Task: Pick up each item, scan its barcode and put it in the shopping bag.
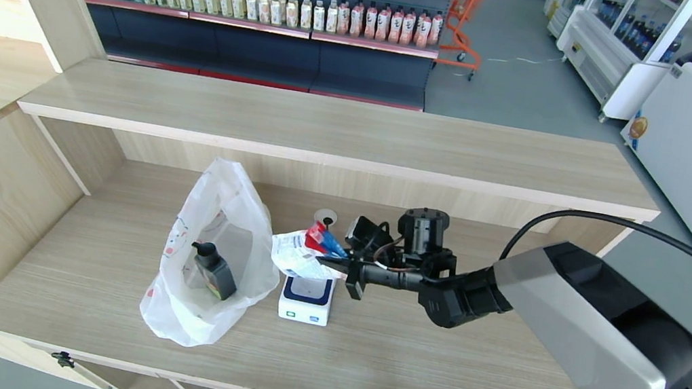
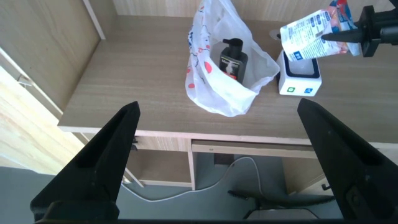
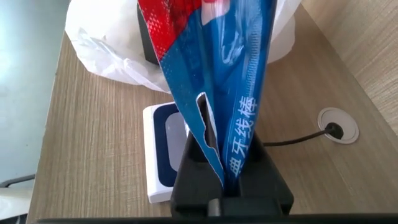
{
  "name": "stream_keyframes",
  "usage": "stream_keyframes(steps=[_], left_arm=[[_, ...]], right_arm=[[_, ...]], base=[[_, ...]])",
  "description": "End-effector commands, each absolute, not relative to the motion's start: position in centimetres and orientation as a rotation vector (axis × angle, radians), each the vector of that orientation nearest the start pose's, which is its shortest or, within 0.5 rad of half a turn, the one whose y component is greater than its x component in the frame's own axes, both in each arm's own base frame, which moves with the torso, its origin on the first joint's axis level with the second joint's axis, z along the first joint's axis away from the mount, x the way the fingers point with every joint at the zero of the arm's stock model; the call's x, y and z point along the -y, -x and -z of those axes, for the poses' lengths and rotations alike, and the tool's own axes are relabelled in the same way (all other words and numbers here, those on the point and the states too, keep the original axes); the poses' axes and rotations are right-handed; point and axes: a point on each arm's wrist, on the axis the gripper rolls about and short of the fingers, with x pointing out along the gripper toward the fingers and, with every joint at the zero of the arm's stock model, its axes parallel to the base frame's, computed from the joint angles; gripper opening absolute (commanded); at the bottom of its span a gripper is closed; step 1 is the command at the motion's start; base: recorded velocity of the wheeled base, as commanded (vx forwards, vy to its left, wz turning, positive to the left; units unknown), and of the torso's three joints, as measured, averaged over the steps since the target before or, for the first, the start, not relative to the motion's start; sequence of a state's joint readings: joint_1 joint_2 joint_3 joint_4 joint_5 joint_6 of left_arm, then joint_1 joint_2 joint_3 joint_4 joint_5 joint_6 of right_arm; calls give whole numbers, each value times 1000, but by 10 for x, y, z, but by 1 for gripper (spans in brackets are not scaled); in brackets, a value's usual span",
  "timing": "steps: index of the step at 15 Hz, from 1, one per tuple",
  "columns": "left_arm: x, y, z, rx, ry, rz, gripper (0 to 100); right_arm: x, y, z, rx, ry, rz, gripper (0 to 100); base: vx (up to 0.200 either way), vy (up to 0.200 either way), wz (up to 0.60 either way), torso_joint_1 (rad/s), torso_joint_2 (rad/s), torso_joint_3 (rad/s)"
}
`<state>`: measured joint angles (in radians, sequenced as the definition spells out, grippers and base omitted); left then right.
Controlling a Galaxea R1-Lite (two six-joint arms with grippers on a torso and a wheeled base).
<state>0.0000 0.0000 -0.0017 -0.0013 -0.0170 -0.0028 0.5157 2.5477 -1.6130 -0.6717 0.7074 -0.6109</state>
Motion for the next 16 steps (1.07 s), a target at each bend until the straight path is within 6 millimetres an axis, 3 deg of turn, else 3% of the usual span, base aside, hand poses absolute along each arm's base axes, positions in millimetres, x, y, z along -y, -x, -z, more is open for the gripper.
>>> stream_keyframes(steps=[1, 5, 7, 10, 13, 15, 16], left_arm=[[0, 23, -76, 3, 3, 17, 100], [0, 23, -76, 3, 3, 17, 100], [0, 23, -76, 3, 3, 17, 100], [0, 23, -76, 3, 3, 17, 100], [0, 23, -76, 3, 3, 17, 100], [0, 23, -76, 3, 3, 17, 100], [0, 23, -76, 3, 3, 17, 100]], right_arm=[[-263, -434, -52, 102, 487, -1255, 0], [-261, -432, -62, 75, 432, -1248, 0], [-252, -426, -82, -26, 263, -1230, 0], [-214, -405, -123, -224, -37, -1146, 0], [-164, -375, -135, -325, -116, -1049, 0], [-152, -355, -144, -380, -209, -1019, 0], [-143, -334, -161, -409, -304, -982, 0]], base=[[0, 0, 0, 0, 0, 0], [0, 0, 0, 0, 0, 0], [0, 0, 0, 0, 0, 0], [0, 0, 0, 0, 0, 0], [0, 0, 0, 0, 0, 0], [0, 0, 0, 0, 0, 0], [0, 0, 0, 0, 0, 0]])
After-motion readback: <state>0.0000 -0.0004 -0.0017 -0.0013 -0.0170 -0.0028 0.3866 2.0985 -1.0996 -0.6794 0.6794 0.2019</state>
